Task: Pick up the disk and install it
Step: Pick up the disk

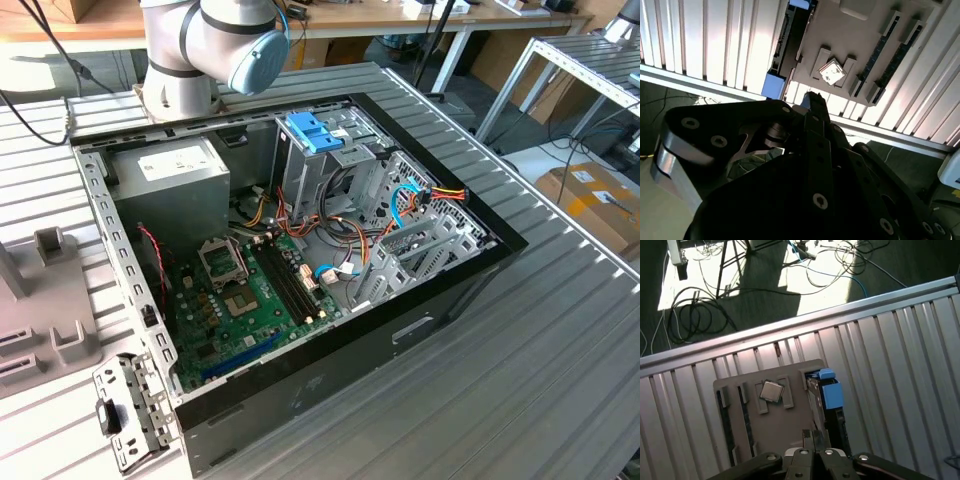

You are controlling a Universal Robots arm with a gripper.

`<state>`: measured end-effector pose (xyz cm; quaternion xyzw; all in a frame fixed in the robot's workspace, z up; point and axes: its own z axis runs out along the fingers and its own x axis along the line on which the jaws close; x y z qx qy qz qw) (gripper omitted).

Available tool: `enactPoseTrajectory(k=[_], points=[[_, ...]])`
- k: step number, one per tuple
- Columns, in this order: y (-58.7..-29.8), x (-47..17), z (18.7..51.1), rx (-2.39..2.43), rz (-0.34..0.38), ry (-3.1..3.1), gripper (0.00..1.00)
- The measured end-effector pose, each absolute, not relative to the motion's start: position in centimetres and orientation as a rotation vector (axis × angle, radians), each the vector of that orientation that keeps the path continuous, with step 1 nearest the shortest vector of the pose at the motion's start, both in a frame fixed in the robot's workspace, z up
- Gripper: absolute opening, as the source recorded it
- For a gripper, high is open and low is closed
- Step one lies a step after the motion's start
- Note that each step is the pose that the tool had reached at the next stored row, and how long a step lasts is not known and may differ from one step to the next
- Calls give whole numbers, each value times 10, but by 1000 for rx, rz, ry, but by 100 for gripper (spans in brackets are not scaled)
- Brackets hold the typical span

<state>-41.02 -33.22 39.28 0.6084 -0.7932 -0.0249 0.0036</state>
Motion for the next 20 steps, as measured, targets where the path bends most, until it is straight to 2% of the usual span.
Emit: enactPoseTrajectory(k=[20], points=[[-332,-410,393,2175,-76,-2248,11]])
